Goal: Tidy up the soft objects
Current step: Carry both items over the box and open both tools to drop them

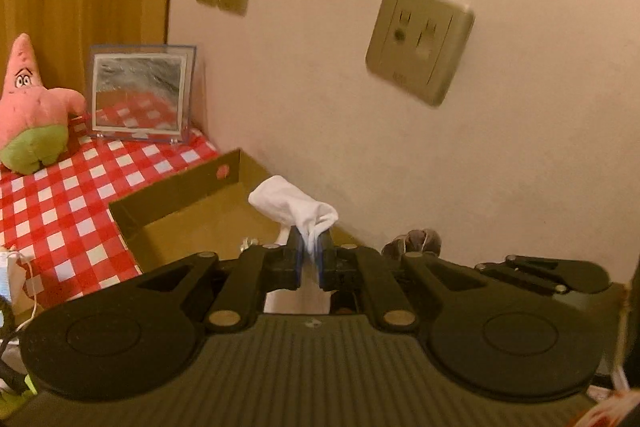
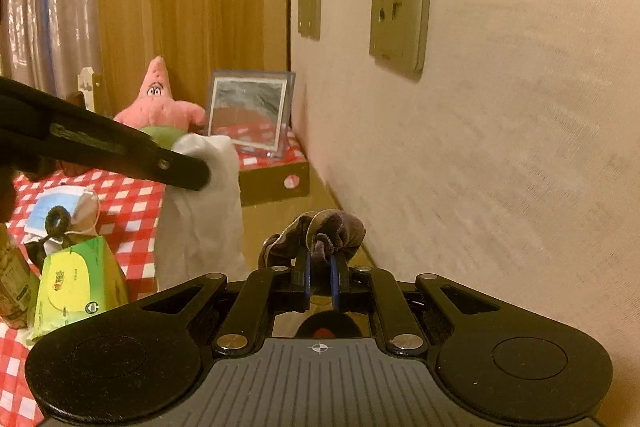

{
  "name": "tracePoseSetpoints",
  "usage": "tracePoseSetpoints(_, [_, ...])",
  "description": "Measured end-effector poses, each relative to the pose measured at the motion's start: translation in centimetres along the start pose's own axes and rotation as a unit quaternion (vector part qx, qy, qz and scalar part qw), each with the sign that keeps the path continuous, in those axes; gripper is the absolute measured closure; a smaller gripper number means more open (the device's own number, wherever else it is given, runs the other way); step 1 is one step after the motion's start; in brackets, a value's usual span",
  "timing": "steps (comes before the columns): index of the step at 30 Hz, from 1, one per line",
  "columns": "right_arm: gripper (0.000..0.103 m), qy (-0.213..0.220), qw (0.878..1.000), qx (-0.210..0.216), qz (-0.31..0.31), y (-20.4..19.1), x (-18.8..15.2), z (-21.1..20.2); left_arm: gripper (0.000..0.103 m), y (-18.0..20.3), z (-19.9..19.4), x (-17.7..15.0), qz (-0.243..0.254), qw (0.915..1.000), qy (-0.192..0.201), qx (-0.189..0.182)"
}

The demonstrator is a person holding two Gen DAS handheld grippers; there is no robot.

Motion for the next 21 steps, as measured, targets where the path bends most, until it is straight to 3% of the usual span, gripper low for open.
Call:
tracePoseSetpoints(1, [0.094,-0.001,1.0,0.001,0.001,-0.1,-0.1,0.1,0.087,-0.1,0.4,0.0,0.001,1.0,-0.002,0.007])
tracePoseSetpoints(2, [0.094,-0.003,1.0,0.002,0.003,-0.1,-0.2,0.3,0.075,-0.4,0.5,0.1,0.001,0.9999,-0.002,0.013])
tracePoseSetpoints(3, [0.094,-0.004,1.0,0.003,0.003,-0.1,-0.2,0.5,0.072,-0.6,0.5,0.3,0.003,0.9999,0.001,0.014])
tracePoseSetpoints(10, [0.094,-0.012,1.0,0.012,0.006,-0.5,-0.4,1.5,0.069,-3.4,-1.2,0.7,-0.01,0.9988,0.023,0.043])
tracePoseSetpoints(19, [0.093,-0.016,0.999,0.023,0.022,-0.7,-0.3,2.6,0.067,-5.9,-3.9,-1.3,-0.033,0.9964,0.028,0.073])
tracePoseSetpoints(21, [0.086,-0.015,0.999,0.031,0.029,-0.6,-0.2,2.8,0.065,-6.2,-4.4,-1.6,-0.038,0.9958,0.03,0.078])
Point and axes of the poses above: each gripper's, at about its wrist camera, not at the fingertips, and z roughly the way its jaws point, y to its right, x to its top, the point moved 2 cm from there along z, roughly the way its jaws point, and after that the axes turned 14 degrees about -z, right-handed, at the moved point
